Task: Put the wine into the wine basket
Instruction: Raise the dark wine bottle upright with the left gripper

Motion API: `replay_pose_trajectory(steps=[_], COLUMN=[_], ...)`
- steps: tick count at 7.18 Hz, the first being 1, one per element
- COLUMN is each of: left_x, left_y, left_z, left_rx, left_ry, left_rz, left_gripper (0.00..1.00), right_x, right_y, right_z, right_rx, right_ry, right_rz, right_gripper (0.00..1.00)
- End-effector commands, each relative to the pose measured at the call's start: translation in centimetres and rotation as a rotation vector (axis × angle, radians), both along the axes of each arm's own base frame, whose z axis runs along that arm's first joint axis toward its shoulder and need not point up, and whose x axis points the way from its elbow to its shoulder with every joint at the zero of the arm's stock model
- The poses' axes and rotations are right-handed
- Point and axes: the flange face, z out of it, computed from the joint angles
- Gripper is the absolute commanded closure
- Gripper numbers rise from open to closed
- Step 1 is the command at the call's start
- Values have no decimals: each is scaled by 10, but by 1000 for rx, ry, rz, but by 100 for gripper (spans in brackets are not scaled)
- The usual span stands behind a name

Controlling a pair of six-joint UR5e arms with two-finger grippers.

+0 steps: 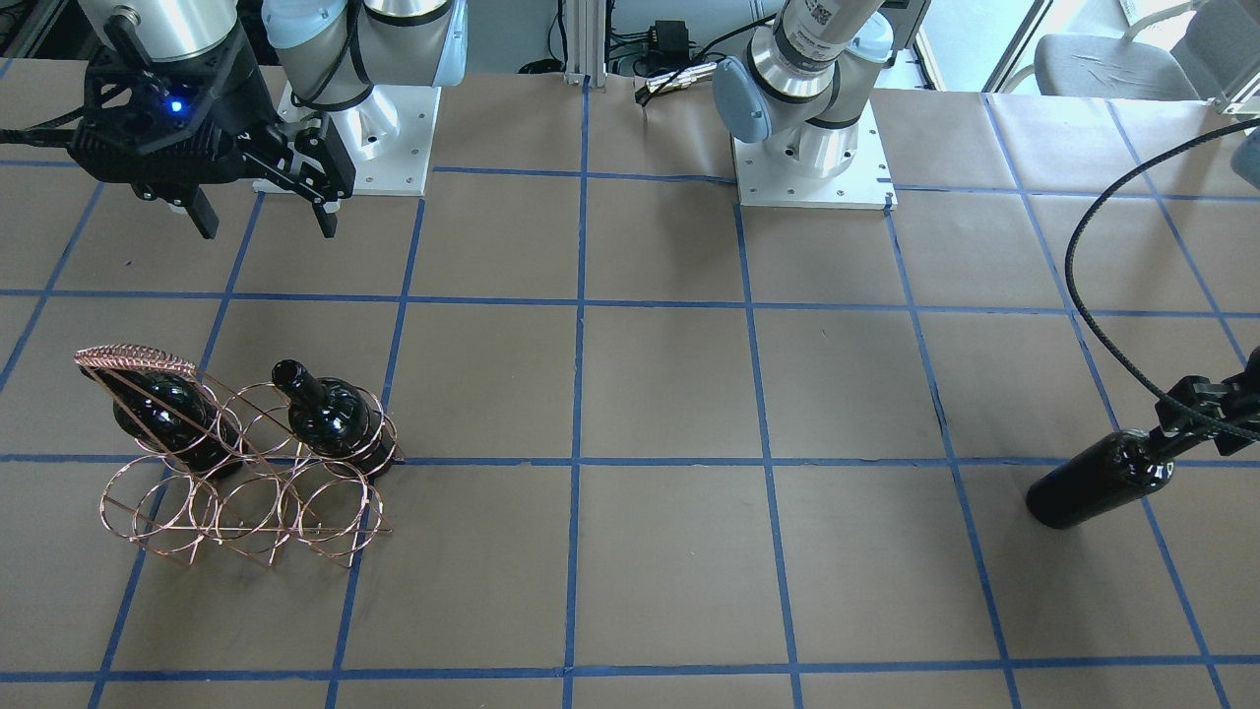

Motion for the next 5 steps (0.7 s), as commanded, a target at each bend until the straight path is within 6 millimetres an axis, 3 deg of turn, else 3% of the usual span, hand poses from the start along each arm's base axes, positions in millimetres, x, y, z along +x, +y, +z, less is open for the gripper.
replay_pose_trajectory(steps=[1, 2, 3, 5], left_x=[0, -1, -1, -1], left_y=[0, 1, 2, 4], left_z=[-2, -3, -4, 2], left_rx=[4, 8, 17, 17], left_ry=[1, 4, 6, -7], left_rz=[0, 0, 0, -1], left_gripper=[59, 88, 100, 100], right_x=[0, 0, 0, 0], right_y=[0, 0, 0, 0], right_z=[0, 1, 0, 0], right_rx=[-1, -1, 1, 1], right_ry=[0, 0, 0, 0], right_rz=[0, 0, 0, 0], right_gripper=[0, 0, 0, 0])
